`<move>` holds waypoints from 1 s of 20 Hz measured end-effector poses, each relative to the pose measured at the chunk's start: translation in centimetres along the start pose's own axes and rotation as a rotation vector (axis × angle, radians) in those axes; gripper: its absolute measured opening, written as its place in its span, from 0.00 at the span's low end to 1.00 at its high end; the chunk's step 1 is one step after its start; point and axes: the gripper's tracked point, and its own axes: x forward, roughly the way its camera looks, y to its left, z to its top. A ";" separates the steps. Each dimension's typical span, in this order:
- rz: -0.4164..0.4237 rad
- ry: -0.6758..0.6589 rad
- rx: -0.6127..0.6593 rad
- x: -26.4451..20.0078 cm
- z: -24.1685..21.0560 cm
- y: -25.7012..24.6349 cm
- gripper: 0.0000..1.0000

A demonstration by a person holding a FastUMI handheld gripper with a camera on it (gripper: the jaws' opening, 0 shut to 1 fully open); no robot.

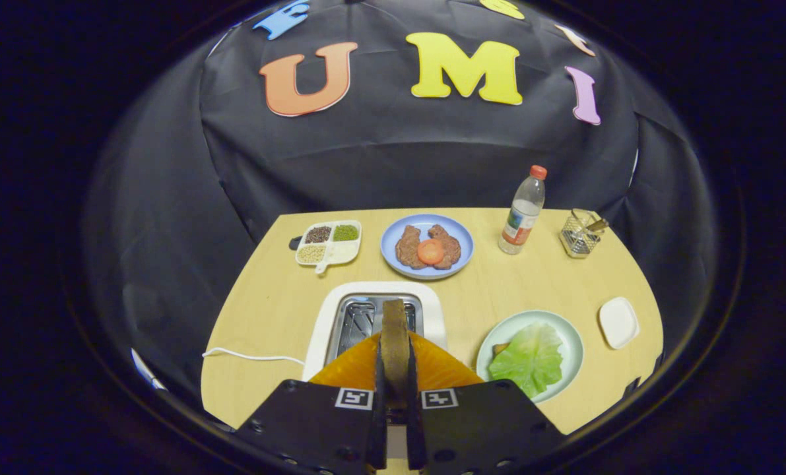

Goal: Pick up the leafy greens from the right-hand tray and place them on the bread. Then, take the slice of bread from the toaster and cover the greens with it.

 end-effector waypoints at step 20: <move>0.058 -0.020 0.087 -2.5 3.0 -14.1 0.12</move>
